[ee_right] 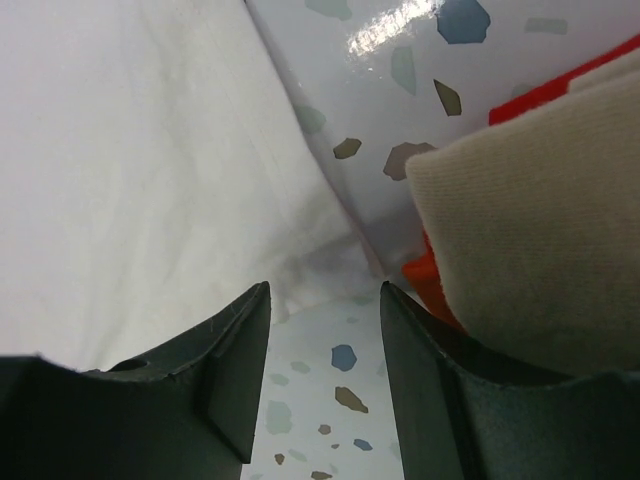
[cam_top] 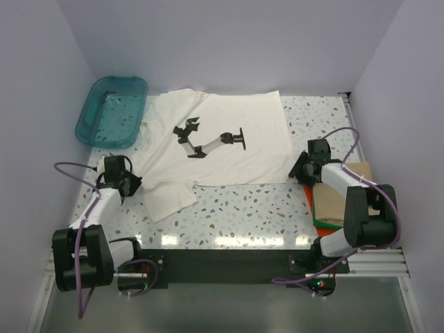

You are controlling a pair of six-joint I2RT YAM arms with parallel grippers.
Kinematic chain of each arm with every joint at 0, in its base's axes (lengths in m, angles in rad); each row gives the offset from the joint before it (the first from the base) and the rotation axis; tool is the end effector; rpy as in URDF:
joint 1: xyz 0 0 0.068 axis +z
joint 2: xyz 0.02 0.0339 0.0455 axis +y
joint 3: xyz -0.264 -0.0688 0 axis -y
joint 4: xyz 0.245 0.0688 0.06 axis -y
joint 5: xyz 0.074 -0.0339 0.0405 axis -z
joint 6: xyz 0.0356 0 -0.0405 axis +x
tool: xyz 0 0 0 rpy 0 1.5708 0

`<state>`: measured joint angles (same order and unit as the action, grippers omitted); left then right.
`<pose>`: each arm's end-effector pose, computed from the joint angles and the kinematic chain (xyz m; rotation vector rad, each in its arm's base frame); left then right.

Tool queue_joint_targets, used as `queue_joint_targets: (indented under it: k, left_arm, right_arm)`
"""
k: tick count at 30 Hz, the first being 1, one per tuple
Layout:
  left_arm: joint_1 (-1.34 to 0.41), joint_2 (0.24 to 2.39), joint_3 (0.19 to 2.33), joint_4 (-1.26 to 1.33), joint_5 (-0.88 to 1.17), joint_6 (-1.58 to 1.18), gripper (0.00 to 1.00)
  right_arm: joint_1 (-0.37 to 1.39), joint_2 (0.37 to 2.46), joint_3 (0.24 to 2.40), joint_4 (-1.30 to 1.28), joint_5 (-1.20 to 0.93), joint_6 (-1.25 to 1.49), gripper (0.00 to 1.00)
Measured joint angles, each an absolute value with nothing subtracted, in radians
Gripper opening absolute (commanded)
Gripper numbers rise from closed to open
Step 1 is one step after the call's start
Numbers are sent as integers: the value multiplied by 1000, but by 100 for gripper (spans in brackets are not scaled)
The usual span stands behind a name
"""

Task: Fold and stack the t-shirts
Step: Flatten the tshirt out

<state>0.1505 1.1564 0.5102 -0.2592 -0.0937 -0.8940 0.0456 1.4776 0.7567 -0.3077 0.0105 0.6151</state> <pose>0.2101 0.0352 0.1694 -1.2727 2.1306 -0.2031 0.2754 0.0122 0.1658 0.7387 2.5101 0.2229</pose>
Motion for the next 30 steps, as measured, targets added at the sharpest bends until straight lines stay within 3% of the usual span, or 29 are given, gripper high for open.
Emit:
queue_joint_targets:
  k: [5, 7, 8, 10, 15, 30]
  left_arm:
    - [150, 1161, 510, -254, -81, -879, 0]
    - [150, 1161, 510, -255, -77, -873, 0]
    - [150, 1160, 510, -255, -74, -871, 0]
    - [150, 1158, 510, -256, -70, -869, 0]
    - [150, 1120, 510, -271, -67, -867, 0]
    - [150, 832, 500, -446, -67, -872, 0]
  right_arm:
    - [46, 1512, 757, -282, 9, 632, 31]
    - [45, 1515, 757, -275, 9, 635, 19]
    - [46, 1516, 757, -274, 9, 636, 9]
    - [46, 1516, 757, -275, 8, 638, 0]
    - [46, 1455, 757, -311, 9, 643, 0]
    - [19, 1018, 770, -569, 40, 601, 0]
